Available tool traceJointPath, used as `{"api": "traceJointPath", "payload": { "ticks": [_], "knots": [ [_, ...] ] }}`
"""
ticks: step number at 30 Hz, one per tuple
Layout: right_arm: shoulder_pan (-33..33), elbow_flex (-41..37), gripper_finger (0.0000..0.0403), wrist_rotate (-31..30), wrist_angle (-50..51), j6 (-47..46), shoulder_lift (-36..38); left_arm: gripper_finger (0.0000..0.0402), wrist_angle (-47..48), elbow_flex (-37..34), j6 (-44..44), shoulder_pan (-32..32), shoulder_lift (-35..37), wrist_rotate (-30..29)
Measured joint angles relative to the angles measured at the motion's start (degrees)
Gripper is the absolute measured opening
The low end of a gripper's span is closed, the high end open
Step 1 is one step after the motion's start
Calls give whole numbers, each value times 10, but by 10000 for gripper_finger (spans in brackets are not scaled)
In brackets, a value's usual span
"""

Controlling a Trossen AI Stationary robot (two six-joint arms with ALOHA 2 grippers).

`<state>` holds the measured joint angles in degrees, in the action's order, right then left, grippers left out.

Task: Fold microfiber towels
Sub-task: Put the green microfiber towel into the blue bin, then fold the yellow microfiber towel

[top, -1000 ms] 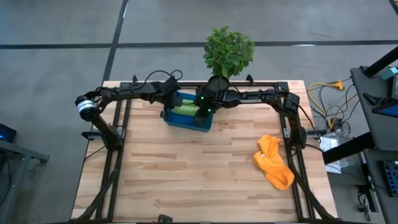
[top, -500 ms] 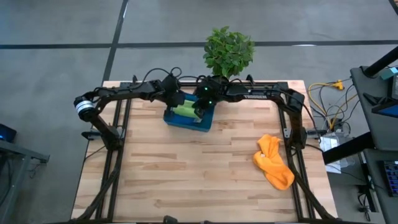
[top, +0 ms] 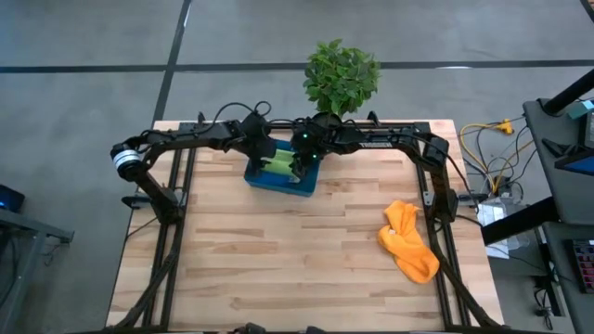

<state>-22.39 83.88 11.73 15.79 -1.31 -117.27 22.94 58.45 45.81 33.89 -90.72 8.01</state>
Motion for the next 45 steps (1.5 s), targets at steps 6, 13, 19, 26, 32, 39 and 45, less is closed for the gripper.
{"api": "traceJointPath", "payload": {
  "ticks": [6,13,19,26,32,39,45],
  "knots": [
    [7,0,212,-13,39,43,0,227,0,-10,10,0,0,-8],
    [16,0,212,-62,34,61,0,231,-6,-18,10,0,0,-40],
    [13,23,211,-51,41,16,26,231,2,3,-32,4,29,-90],
    [31,32,210,7,127,-42,115,231,58,-7,-100,22,104,-101],
    [86,18,210,2,254,-49,192,231,123,-86,-110,33,145,-103],
    [174,-44,210,-99,262,-136,266,231,61,-205,-113,32,138,-129],
    [236,-140,210,-188,259,-241,349,231,10,-235,-169,30,132,-103]
  ]
}}
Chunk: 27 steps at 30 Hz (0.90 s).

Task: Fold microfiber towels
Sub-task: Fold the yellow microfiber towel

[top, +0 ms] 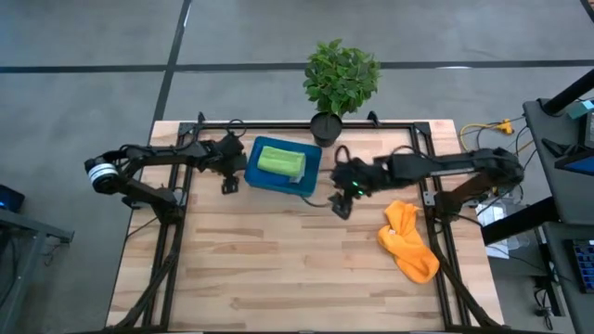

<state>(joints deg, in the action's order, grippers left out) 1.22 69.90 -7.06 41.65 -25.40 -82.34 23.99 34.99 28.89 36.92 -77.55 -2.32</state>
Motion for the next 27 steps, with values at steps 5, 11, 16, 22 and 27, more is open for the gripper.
{"api": "traceJointPath", "payload": {
  "ticks": [5,11,16,22,27],
  "knots": [
    [27,-99,210,-11,-1,-100,90,231,-34,0,-62,-13,0,66],
    [44,-198,210,-12,-3,-231,200,231,-75,0,-110,-53,0,98],
    [57,-263,210,-13,-3,-314,284,231,-75,3,-122,-90,0,102],
    [58,-316,210,-22,-4,-369,355,231,-86,7,-123,-107,0,95],
    [58,-340,210,-38,-3,-410,378,231,-118,7,-123,-112,0,96]
  ]
}}
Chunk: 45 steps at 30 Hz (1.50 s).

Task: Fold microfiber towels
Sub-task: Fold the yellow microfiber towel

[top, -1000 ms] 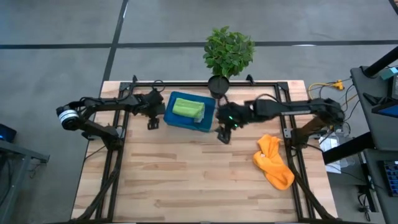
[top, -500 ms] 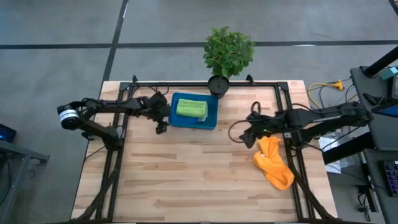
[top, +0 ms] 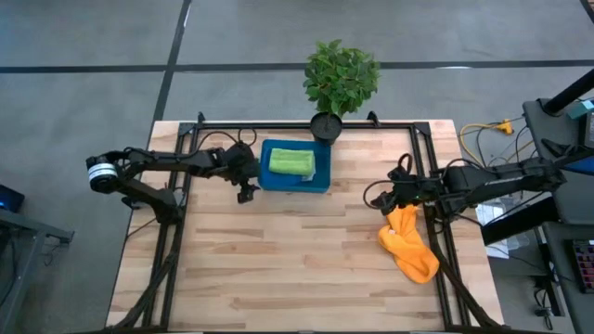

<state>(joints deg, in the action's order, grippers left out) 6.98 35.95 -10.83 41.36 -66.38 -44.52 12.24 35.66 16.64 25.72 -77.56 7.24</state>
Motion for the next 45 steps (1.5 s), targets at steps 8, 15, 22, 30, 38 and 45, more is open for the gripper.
{"api": "traceJointPath", "payload": {
  "ticks": [8,15,22,30,38,45],
  "knots": [
    [-7,-1,210,-42,0,-85,-12,231,12,3,1,-3,5,0],
    [-44,0,210,62,185,-267,-15,231,47,21,0,-4,19,0],
    [-45,0,210,78,197,-337,-37,231,39,32,0,-4,22,0],
    [-45,2,210,-24,-55,-220,-94,231,13,32,1,-4,23,1],
    [-48,15,210,-81,-279,-168,-151,231,1,32,1,-4,23,2],
    [75,127,210,-48,185,-639,-247,231,1,31,-28,-4,23,3]
  ]
}}
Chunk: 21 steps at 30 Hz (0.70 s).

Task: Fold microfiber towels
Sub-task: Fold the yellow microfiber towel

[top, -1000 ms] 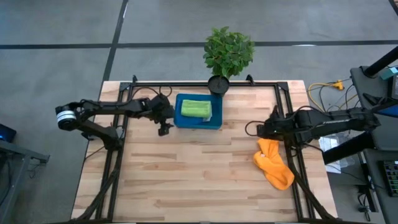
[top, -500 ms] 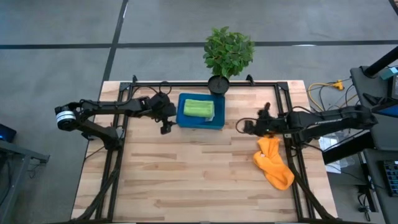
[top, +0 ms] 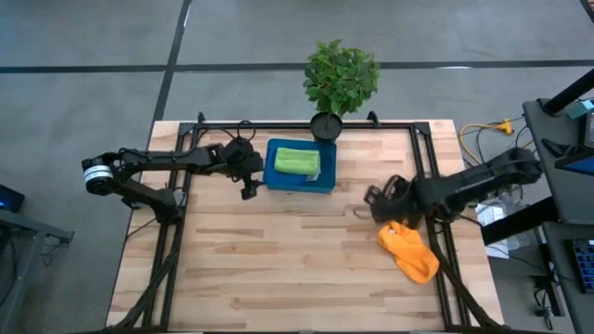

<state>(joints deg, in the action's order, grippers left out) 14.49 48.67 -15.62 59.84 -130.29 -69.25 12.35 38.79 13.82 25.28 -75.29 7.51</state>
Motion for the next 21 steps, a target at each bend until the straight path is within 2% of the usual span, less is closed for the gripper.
{"api": "traceJointPath", "payload": {
  "ticks": [2,8,12,15,21],
  "knots": [
    [16,52,210,35,104,-13,-52,231,1,0,0,0,0,0],
    [13,171,210,88,305,-21,-198,231,-1,-1,0,-2,-1,0],
    [18,156,210,142,282,-7,-232,231,1,-2,-1,-2,0,0],
    [38,123,210,197,264,-43,-236,231,-1,-3,-1,-2,0,0],
    [61,49,210,232,251,-77,-176,231,-1,-4,0,-2,0,2]
  ]
}}
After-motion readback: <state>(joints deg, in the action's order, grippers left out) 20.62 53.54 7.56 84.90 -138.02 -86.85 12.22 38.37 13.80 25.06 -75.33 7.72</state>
